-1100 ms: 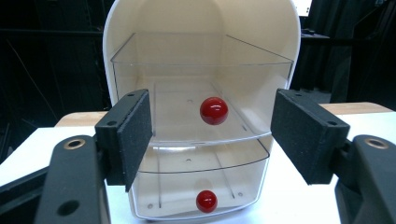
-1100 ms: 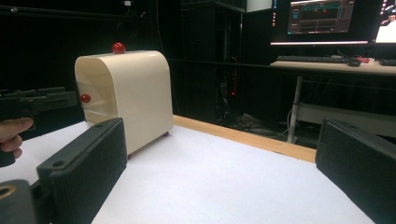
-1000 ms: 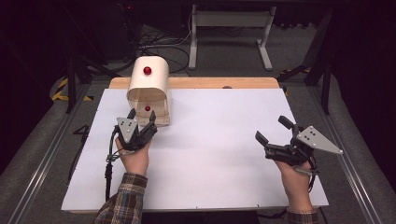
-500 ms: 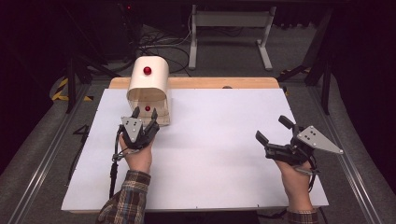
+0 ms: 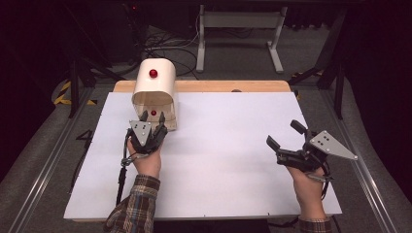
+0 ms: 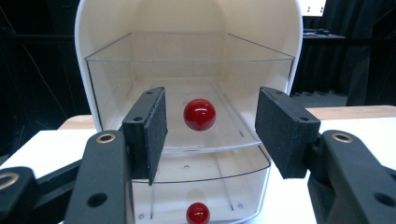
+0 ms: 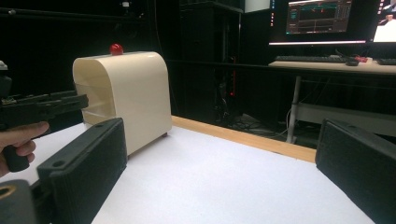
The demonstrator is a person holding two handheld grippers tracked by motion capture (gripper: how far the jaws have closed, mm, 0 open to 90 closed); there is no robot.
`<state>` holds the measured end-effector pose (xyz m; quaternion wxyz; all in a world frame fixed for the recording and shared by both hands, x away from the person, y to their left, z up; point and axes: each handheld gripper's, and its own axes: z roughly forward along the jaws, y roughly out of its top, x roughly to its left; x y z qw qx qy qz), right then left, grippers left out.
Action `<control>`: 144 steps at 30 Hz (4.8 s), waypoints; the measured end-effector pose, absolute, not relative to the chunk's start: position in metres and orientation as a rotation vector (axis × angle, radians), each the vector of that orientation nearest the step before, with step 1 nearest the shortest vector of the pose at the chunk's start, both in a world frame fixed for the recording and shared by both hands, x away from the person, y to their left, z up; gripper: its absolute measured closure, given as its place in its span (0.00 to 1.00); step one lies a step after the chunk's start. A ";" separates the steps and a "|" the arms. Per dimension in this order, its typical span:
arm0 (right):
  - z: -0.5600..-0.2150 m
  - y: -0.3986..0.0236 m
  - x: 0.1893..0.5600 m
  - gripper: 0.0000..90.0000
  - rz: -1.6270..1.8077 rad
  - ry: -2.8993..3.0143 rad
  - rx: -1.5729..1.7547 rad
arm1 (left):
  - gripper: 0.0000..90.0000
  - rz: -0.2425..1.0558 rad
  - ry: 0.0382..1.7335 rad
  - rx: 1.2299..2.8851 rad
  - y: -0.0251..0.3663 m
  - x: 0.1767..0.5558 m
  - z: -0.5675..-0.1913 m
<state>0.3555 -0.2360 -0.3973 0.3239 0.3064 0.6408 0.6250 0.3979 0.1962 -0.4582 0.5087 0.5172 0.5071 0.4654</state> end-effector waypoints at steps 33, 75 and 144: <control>-0.397 -0.237 0.355 0.03 1.644 1.672 0.802 | 0.61 1.201 1.230 1.264 0.197 0.405 -0.463; -0.396 -0.236 0.354 0.03 1.644 1.672 0.798 | 0.82 1.176 1.218 1.264 0.197 0.395 -0.464; -0.397 -0.236 0.355 0.03 1.642 1.678 0.810 | 0.82 1.113 1.187 1.265 0.203 0.357 -0.466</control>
